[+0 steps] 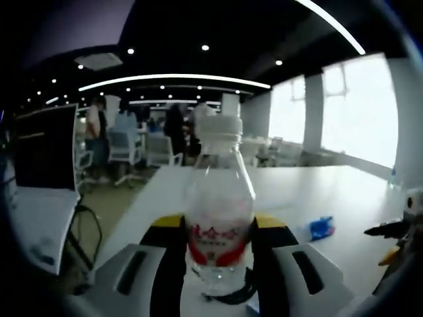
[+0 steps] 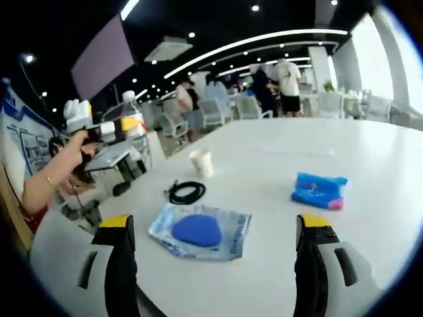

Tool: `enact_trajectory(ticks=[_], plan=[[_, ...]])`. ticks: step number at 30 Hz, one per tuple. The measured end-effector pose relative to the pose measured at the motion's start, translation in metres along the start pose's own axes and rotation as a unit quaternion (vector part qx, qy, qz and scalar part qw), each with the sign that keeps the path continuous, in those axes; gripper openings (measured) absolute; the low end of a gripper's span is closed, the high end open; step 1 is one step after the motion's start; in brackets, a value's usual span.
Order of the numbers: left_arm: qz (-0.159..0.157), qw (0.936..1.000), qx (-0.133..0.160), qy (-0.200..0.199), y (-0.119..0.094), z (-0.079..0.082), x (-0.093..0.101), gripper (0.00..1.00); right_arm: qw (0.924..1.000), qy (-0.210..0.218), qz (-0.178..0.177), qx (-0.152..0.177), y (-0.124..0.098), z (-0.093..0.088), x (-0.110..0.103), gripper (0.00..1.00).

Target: Arrange the tabletop items into an orderly group along one side of the table until the central work area is clear of visible clutter.

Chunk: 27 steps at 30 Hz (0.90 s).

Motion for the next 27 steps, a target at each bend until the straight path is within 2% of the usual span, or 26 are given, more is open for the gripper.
enact_trajectory(ticks=[5, 7, 11, 27], plan=[[0.003, 0.9999, -0.003, 0.016, 0.019, -0.004, -0.015, 0.35, 0.9999, 0.005, 0.004, -0.013, 0.005, -0.006, -0.001, 1.00], [0.012, 0.9999, -0.010, 0.003, 0.024, -0.008, -0.021, 0.35, 0.9997, 0.007, 0.007, -0.022, 0.007, -0.010, -0.002, 1.00], [0.009, 0.9998, -0.018, -0.004, 0.039, -0.016, -0.030, 0.35, 0.9995, 0.006, 0.006, -0.032, 0.009, -0.014, 0.000, 1.00], [0.046, 0.9985, -0.027, -0.009, 0.096, -0.039, -0.059, 0.35, 0.9973, 0.027, -0.006, -0.068, 0.014, -0.031, 0.011, 1.00]])
Point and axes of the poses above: the point that each gripper's makers call its tool centre point, and the gripper's own axes: y roughly forward along the fingers, x roughly to its right, z roughly out of its top, the point moved 3 cm from there along -y, roughly backward along the fingers, and after that the axes turned 3 degrees about z, right-handed, at the moved point
